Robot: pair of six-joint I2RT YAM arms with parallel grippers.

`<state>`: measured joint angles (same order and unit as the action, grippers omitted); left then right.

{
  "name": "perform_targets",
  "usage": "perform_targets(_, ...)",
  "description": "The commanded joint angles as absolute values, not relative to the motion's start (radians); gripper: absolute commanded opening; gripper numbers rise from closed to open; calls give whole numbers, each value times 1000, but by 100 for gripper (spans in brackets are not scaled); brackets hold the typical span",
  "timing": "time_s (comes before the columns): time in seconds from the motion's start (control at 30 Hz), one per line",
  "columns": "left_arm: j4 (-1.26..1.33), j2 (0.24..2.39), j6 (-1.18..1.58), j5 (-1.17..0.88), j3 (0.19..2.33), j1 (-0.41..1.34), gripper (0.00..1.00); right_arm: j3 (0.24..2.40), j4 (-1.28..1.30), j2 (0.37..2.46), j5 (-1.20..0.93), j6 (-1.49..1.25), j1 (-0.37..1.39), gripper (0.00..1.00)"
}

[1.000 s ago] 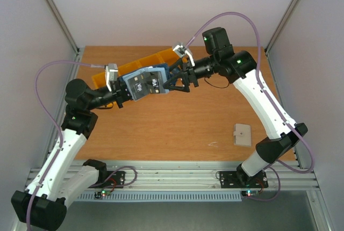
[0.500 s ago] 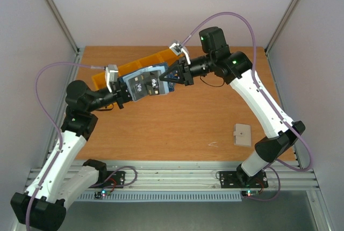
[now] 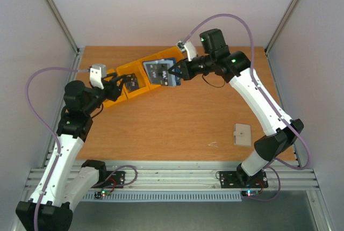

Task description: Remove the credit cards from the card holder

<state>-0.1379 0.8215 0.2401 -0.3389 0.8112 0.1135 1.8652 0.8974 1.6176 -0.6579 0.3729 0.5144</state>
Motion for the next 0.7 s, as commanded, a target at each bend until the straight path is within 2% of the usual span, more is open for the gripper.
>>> perform_targets(0.0, 89, 805, 236, -819, 801, 127, 41, 1881, 837, 1650, -606, 360, 592, 1)
perform_targets(0.13, 140, 831, 318, -993, 810, 196, 37, 1906, 808, 1676, -675, 381, 628, 1)
perform_targets(0.37, 87, 859, 431, -884, 804, 205, 37, 1772, 541, 1597, -988, 349, 631, 1)
perform_targets(0.67, 238, 867, 466, -987, 796, 216, 36, 1762, 503, 1601, -1061, 368, 656, 1)
